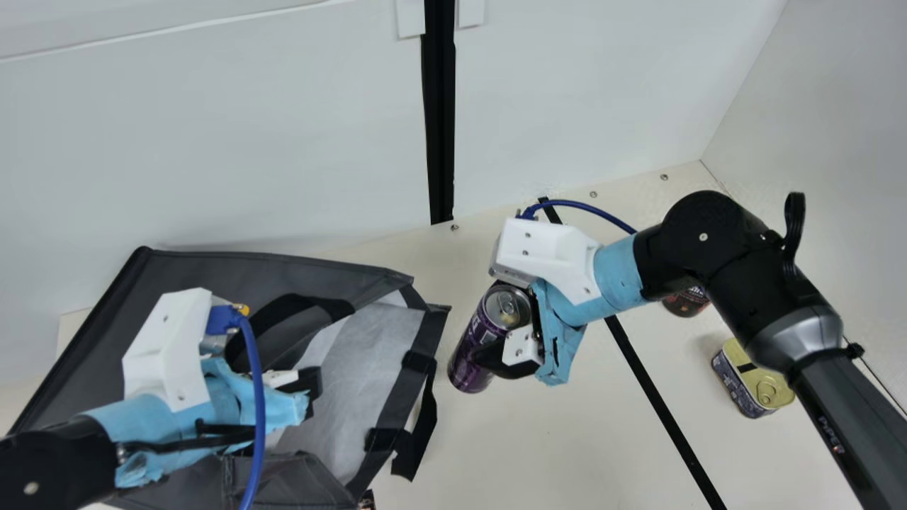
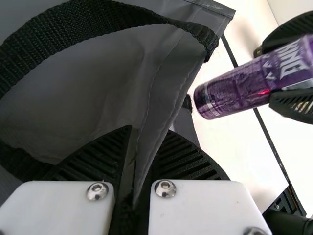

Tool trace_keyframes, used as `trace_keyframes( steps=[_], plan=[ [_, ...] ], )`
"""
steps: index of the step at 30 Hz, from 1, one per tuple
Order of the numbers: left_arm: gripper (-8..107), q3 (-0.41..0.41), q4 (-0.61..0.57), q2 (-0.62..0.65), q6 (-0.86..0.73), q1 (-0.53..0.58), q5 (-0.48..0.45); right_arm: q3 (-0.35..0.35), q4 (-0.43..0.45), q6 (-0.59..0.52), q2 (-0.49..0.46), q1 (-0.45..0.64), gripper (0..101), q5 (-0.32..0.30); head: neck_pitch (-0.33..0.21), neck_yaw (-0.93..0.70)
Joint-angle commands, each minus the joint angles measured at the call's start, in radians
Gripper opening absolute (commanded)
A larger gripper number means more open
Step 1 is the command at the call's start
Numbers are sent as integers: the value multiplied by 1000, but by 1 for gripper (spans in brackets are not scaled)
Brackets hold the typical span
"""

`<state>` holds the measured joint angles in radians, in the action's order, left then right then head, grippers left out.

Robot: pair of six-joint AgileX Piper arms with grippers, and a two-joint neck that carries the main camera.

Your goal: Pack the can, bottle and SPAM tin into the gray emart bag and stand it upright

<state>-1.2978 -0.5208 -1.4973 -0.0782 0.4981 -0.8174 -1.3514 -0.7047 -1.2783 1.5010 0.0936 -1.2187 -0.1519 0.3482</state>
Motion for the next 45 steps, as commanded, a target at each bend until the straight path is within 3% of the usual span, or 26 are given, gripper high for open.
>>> trace_keyframes(
  steps=[1,11,22,45],
  plan=[
    [-8,0,0,0,0,0,0,-10,-25,16,-4,-4,0,-1,-23,1],
    [-8,0,0,0,0,0,0,-64,-111,106,-24,-41,0,-1,-23,1],
    [-8,0,0,0,0,0,0,-70,-173,168,-38,-72,0,-1,-23,1],
    [-8,0,0,0,0,0,0,-52,-256,115,0,-93,0,-1,-23,1]
  ],
)
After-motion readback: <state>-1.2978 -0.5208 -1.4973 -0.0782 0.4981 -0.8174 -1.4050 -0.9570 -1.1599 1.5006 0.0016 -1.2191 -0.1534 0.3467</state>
